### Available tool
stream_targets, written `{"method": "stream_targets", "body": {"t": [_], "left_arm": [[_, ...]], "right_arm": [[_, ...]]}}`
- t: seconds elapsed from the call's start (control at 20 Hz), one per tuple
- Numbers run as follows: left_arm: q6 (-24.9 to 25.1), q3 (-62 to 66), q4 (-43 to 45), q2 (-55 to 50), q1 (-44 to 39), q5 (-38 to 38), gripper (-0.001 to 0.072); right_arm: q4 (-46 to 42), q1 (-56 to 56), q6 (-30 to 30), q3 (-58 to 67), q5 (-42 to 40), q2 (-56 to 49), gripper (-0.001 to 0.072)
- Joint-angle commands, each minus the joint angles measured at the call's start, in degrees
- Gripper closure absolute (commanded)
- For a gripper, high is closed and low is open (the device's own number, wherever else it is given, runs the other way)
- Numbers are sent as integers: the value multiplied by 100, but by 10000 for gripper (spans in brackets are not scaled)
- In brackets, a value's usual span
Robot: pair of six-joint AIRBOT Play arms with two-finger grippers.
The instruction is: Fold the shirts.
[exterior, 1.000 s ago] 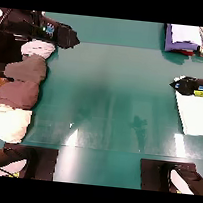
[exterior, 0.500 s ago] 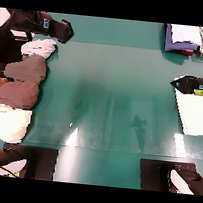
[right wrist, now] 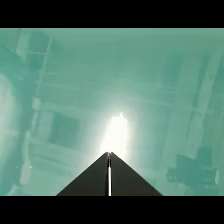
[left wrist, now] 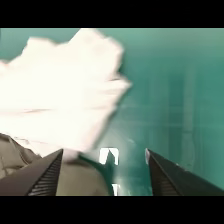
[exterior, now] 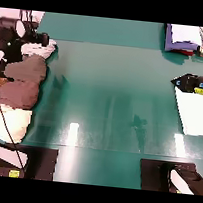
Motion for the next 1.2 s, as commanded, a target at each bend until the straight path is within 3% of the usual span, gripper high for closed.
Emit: {"method": "stream_targets", "body": {"t": [0.0,0.25,0.3,0.4,0.7,0.9,1.15], "left_arm": [[-63,0,-76,-822,407,686,84],[-55,7,-72,-1294,448,1202,87],[-57,7,-72,-1292,448,1226,171],[-52,146,-72,-1287,448,1032,662],[-33,1543,-70,-761,402,-118,688],[448,1998,-74,734,31,-654,688],[748,1998,-96,2422,-1001,-2527,688]], "right_arm": [[0,7,7,2,-37,4,697],[-4,7,7,2,-42,4,697],[-4,7,7,2,-44,4,697],[-4,7,7,2,-57,4,697],[-9,7,4,122,-247,4,697],[-52,7,-7,846,-564,2,697],[-431,7,-33,1899,-619,2,697]]}}
